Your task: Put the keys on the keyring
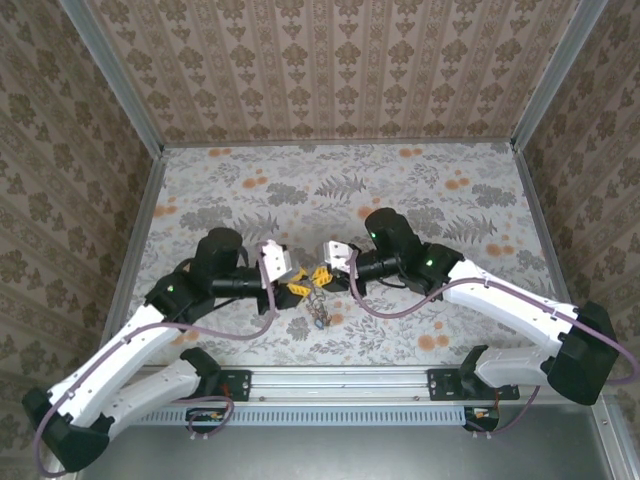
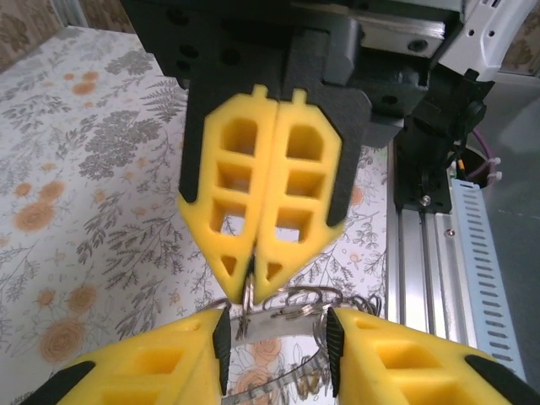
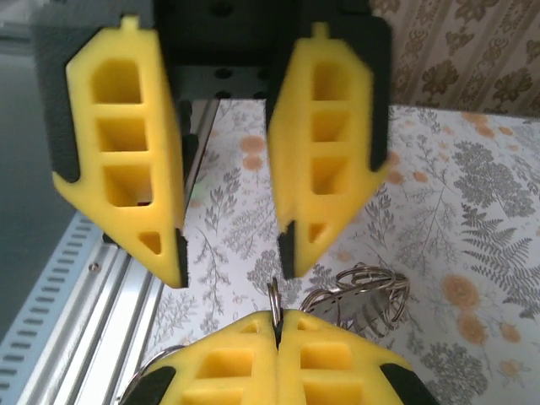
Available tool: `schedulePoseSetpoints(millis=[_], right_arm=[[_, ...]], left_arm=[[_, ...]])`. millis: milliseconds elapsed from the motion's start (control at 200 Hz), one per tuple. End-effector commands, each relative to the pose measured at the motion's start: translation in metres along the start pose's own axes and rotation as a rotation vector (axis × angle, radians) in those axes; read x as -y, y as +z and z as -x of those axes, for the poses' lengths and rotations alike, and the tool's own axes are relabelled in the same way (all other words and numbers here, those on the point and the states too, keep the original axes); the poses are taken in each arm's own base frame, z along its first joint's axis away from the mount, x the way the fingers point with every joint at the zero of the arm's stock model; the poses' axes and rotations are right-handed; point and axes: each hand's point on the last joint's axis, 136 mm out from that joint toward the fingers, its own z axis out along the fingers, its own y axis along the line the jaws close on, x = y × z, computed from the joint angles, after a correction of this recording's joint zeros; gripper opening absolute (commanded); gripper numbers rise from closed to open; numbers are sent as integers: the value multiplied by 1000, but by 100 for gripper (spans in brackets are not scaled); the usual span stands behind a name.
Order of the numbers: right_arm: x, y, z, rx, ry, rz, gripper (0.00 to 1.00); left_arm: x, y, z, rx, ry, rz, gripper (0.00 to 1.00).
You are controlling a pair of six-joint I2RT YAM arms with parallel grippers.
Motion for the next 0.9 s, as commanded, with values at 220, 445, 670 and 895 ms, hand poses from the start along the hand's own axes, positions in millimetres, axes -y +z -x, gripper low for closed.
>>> schedulePoseSetpoints(millis=[220, 445, 670, 895], right_arm=[[2, -20, 57, 317, 50, 8, 0], [-1, -19, 57, 341, 49, 29, 0], [-2, -16, 56, 349, 43, 45, 0], [-5, -15, 54, 340, 27, 60, 0]], left_arm=[[-10, -7, 1, 67, 5, 106, 38], [-18, -7, 12, 101, 15, 141, 38], [-6, -10, 27, 153, 42, 76, 17], [-7, -12, 31, 164, 30, 80, 20]])
